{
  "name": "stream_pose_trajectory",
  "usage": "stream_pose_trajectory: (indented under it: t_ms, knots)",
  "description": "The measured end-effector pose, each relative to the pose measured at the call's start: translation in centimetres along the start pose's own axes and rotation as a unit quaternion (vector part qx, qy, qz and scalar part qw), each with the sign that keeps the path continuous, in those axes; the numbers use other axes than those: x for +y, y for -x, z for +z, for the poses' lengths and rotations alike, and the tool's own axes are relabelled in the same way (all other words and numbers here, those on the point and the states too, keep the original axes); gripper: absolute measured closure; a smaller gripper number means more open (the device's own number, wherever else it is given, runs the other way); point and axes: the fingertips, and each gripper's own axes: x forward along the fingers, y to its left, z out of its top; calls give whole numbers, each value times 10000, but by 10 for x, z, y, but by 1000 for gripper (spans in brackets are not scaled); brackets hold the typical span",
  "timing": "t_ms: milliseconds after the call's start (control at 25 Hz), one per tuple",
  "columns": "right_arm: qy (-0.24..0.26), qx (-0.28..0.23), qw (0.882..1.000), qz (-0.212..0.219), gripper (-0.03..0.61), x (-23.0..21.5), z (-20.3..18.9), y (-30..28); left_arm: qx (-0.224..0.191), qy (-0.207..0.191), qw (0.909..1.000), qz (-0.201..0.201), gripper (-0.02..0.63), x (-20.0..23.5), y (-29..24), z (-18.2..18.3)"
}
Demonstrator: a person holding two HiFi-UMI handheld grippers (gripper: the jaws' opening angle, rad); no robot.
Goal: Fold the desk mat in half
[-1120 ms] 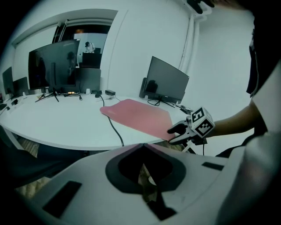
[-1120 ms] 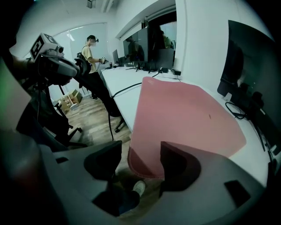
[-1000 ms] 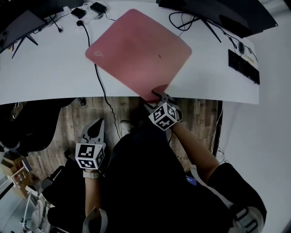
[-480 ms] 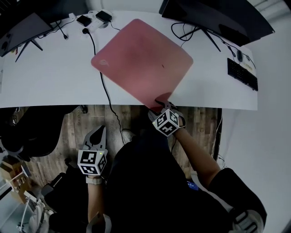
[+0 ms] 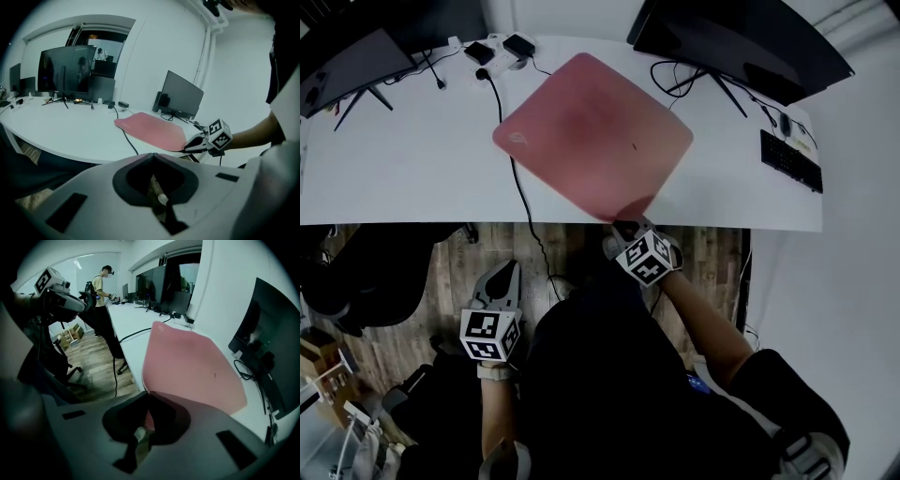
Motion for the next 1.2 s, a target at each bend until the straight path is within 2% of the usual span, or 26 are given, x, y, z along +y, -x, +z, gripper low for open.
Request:
stream_pose_trajectory:
  t_ms: [240, 560, 1200]
  knots:
    - [-230, -144, 9994, -207, 552, -23, 15, 19, -185, 193, 9995, -194, 606, -2, 0, 8]
    - [-130, -311, 9987, -386, 552, -52, 34, 36, -132, 258, 9988, -405, 606, -11, -20, 16]
    - [292, -375, 9979, -430, 552, -139, 82, 36, -12, 134, 9984, -542, 606, -3, -98, 70]
